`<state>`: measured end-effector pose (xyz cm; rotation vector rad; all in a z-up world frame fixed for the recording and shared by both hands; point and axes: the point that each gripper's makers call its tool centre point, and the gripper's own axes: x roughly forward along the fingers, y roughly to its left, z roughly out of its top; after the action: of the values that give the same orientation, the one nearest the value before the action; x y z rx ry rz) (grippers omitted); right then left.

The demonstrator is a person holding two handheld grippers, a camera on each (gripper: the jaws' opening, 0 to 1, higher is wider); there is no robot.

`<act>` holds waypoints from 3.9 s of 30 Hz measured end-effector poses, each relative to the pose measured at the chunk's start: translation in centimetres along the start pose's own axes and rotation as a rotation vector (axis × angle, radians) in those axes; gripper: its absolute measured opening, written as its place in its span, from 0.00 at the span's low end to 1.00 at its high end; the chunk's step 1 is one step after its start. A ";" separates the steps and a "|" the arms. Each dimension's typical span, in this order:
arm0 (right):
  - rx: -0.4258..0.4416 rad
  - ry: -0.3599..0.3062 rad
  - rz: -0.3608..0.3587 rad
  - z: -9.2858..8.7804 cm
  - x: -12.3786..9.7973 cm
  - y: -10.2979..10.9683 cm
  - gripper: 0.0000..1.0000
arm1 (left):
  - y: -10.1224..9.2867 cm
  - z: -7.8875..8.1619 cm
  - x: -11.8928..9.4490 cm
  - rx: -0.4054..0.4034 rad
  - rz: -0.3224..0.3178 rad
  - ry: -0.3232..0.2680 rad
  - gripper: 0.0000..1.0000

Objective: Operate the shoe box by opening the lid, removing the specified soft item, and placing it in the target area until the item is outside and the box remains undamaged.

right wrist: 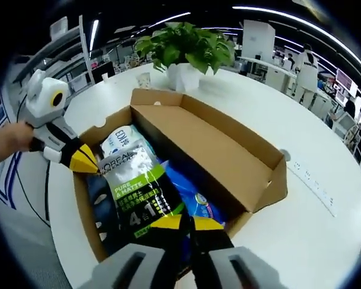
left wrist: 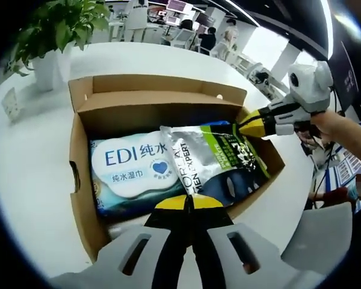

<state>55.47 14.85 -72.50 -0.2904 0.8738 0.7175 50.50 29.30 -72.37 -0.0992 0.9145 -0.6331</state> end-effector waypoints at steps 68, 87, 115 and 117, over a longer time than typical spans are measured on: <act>0.006 -0.165 -0.187 -0.1 -12.2 -8.1 0.00 | -13.2 7.9 -0.5 0.158 -0.109 -0.099 0.00; 0.069 -0.151 -0.277 -5.5 -13.1 -11.8 0.00 | -18.2 5.9 3.6 0.186 -0.148 -0.041 0.00; 0.105 -0.074 -0.295 -11.2 -9.5 -15.7 0.00 | -19.7 2.7 11.2 0.248 -0.068 0.140 0.00; 0.110 -0.073 -0.291 -11.5 -9.2 -15.8 0.00 | -19.5 2.6 11.6 0.239 -0.054 0.147 0.00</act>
<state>55.40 -6.75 -73.26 -0.2844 0.7787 0.4057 48.46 6.61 -72.32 0.1387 0.9733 -0.8029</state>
